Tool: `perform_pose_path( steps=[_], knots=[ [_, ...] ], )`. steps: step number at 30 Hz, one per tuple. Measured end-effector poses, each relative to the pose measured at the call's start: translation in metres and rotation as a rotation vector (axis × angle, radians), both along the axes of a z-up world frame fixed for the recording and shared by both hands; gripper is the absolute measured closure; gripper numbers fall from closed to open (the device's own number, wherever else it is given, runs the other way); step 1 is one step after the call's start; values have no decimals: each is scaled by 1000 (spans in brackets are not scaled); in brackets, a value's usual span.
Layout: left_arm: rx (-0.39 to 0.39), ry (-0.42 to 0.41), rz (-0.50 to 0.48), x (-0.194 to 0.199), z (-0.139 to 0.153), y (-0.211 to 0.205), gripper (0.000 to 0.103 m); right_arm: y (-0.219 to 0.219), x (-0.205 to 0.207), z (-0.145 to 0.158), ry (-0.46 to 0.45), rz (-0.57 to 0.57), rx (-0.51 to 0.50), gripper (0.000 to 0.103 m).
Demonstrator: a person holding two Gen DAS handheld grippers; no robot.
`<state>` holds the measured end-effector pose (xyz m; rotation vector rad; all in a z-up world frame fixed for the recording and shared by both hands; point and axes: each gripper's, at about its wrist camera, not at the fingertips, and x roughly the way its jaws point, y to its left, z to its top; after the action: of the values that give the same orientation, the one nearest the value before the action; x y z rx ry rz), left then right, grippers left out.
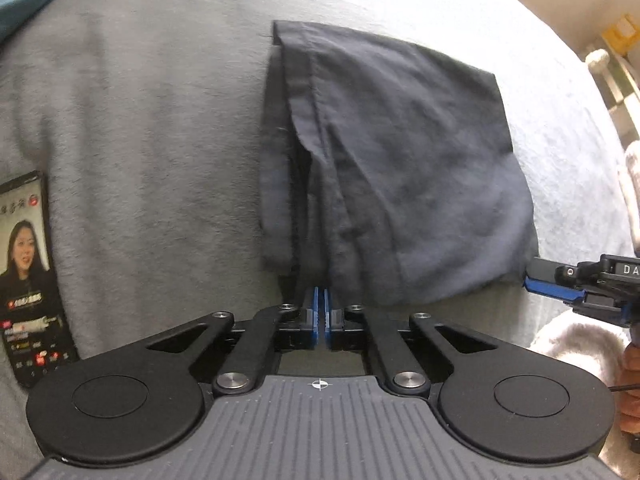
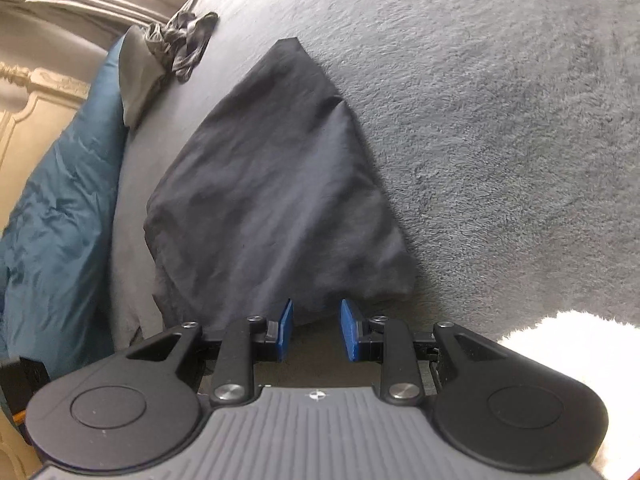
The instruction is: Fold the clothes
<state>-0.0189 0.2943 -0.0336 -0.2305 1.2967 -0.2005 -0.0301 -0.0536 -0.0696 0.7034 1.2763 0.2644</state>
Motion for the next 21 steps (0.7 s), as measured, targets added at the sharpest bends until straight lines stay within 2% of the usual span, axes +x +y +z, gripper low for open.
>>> perform_pose_path(
  steps=[1, 3, 4, 6, 9, 10, 11, 12, 14, 17, 21],
  knots=[
    [-4, 19, 7, 0, -2, 2, 98, -1, 0, 0, -2, -3, 4, 74],
    [25, 58, 33, 2, -8, 3, 81, -1, -1, 0, -5, -5, 7, 74],
    [43, 77, 48, 3, -12, 2, 66, -1, -1, 0, -6, -6, 7, 74],
    [43, 77, 49, 4, -15, 0, 63, -2, -1, -1, -5, -13, 13, 74],
    [9, 69, 40, 5, -19, -5, 68, -5, -1, -3, 3, -36, 26, 74],
    [-6, 71, 35, 5, -20, -7, 79, -6, -1, -4, 5, -43, 31, 74],
    [-22, 73, 30, 6, -21, -8, 94, -7, -1, -4, 7, -49, 35, 74],
    [-30, 68, 31, 5, -19, -8, 100, -8, -1, -5, 9, -56, 39, 74],
    [-40, 49, 41, 3, -11, -6, 103, -10, -1, -6, 12, -66, 46, 74],
    [-57, 0, 63, -1, 9, 4, 103, -11, 0, -7, 15, -70, 52, 74],
    [-22, -47, 73, 0, 23, 15, 103, -9, 2, -9, 18, -66, 53, 74]
  ],
)
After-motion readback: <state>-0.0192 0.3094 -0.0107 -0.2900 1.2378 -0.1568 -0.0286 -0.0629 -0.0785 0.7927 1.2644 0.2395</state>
